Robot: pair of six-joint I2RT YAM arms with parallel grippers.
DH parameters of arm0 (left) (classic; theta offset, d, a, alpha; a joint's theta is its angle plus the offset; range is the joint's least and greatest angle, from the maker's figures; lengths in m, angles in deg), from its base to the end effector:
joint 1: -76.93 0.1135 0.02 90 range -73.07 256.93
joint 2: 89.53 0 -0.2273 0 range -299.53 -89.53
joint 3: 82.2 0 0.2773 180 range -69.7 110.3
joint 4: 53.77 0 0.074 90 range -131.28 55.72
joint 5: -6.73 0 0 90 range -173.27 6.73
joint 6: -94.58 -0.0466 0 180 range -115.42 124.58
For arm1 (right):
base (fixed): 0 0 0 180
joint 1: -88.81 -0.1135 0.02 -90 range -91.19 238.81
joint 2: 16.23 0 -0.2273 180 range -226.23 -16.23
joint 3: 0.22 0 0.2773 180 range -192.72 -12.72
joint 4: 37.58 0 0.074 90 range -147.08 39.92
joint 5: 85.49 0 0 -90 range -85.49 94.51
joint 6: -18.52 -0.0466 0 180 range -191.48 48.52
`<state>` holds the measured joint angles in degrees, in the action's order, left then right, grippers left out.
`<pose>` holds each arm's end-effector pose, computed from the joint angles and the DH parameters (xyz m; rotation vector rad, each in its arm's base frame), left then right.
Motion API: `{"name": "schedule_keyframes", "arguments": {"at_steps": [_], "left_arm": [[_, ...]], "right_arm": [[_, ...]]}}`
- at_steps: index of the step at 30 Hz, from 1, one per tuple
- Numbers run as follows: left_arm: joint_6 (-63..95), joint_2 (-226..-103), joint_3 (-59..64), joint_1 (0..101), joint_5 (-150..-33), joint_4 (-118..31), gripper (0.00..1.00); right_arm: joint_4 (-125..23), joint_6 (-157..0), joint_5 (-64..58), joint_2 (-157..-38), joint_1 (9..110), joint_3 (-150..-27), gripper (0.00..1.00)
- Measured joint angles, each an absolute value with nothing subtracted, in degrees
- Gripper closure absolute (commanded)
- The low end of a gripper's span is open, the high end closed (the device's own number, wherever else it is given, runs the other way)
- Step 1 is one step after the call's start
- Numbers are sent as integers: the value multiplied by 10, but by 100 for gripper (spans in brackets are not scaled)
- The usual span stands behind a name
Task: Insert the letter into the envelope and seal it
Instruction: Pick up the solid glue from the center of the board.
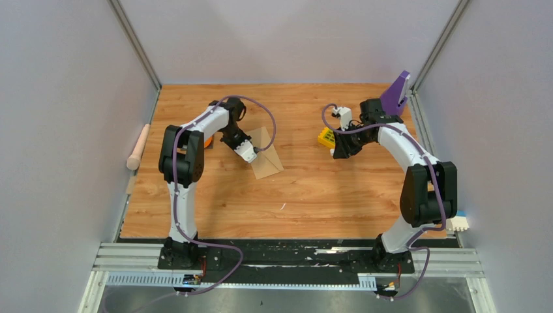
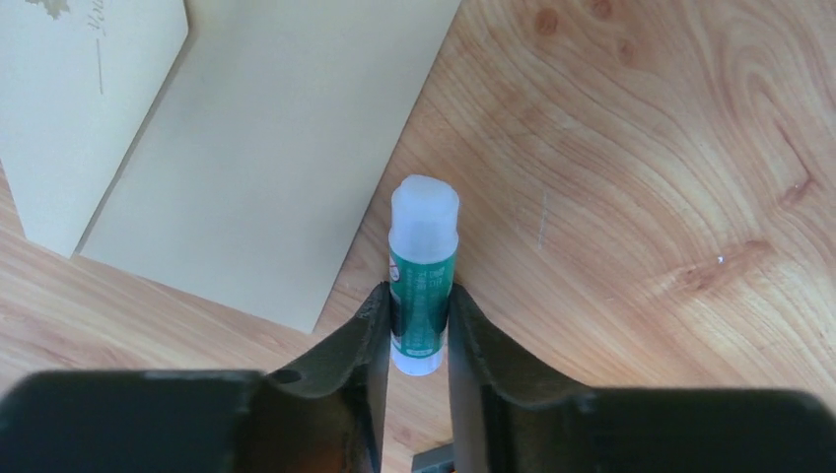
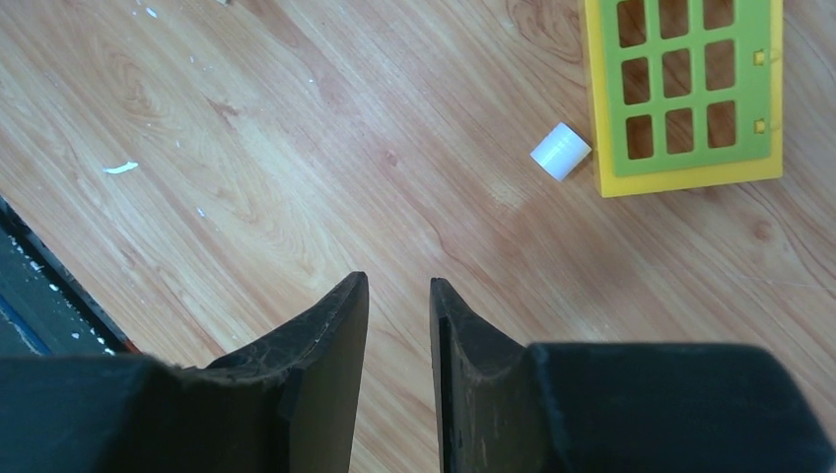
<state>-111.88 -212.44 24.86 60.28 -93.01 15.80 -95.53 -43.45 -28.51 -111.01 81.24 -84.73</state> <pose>0.4000 -0.1278 0.1090 2.7191 1.1682 -0.0719 0.3473 0.0718 0.1856 -0.9335 2.4239 0.6678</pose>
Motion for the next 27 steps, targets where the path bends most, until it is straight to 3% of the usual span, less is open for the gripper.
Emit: {"name": "schedule_keyframes", "arguments": {"at_steps": [2,9,14,22,23,25,27], "left_arm": [[-1117,-2124,248,602,-927,159,85],[-1087,-2110,227,602,-926,153,86],[-1033,-2085,199,602,-943,177,92],[-862,-2082,299,602,-1102,247,93],[-836,-2081,312,602,-1128,249,94],[-772,-2079,334,602,-1189,249,94],[-692,-2071,343,602,-1258,232,94]], "right_arm": [[-955,-434,-274,-1111,814,-847,70],[-955,-437,-230,-1156,817,-847,68],[-955,-453,-222,-1189,817,-847,69],[-953,-452,-363,-1158,818,-848,65],[-951,-448,-377,-1149,818,-848,61],[-945,-435,-413,-1119,818,-848,43],[-934,-408,-461,-1083,818,-848,38]]}}
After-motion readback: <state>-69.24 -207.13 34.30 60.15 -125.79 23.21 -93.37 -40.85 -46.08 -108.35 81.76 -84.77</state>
